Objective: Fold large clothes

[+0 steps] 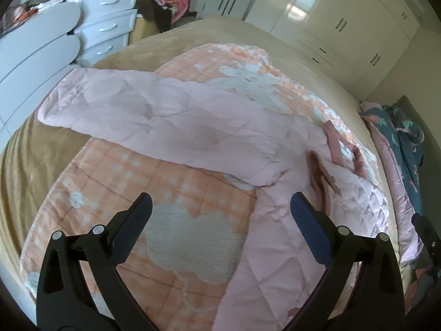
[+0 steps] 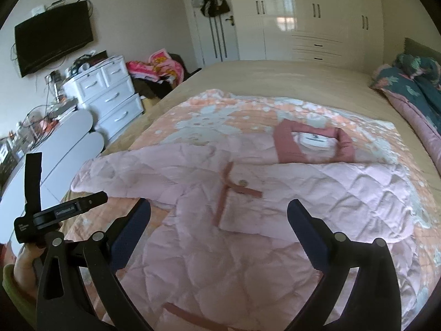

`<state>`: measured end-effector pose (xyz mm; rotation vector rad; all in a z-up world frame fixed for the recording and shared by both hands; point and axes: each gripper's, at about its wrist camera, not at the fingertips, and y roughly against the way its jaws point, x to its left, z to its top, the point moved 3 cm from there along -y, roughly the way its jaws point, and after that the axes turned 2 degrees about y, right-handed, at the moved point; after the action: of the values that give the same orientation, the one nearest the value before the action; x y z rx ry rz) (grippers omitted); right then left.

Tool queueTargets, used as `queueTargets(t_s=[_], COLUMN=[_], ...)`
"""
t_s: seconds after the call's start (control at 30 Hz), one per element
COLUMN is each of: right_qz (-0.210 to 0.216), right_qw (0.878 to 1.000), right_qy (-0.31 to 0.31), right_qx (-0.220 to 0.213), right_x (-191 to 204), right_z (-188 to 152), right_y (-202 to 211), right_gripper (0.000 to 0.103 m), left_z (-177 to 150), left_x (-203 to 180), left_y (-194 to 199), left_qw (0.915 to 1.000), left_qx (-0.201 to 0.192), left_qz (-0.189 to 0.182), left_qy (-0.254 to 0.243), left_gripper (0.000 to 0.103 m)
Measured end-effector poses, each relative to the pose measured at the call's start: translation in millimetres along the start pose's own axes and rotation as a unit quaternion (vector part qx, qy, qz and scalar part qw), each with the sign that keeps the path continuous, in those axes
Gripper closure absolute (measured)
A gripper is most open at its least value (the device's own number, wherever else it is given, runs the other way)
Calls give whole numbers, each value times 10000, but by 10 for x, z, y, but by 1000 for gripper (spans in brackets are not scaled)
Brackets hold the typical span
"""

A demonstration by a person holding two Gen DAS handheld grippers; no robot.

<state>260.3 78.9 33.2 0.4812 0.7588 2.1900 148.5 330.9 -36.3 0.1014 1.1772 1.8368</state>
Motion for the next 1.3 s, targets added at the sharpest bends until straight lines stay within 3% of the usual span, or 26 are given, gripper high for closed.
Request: queueTargets(t_s=[0.47, 0.93, 1.3], right_qz=[258, 465, 336], right_qw=[9980, 9938, 9955], right_qy=[467, 838, 655], right_qx=[334, 557, 598], right_x=[495, 894, 747], right_z=[-1, -8, -16], right_y=[-471, -869, -963], right_gripper=[4, 4, 4], left_z=[92, 283, 544], left_x=[627, 1313, 1779], left_y=[-166, -452, -694], left_qw=[9969, 9856, 9710], left_qx=[9, -99, -299], left_qz=[99, 166, 229], left_qy=[781, 1680, 2361], left_gripper=[9, 9, 9])
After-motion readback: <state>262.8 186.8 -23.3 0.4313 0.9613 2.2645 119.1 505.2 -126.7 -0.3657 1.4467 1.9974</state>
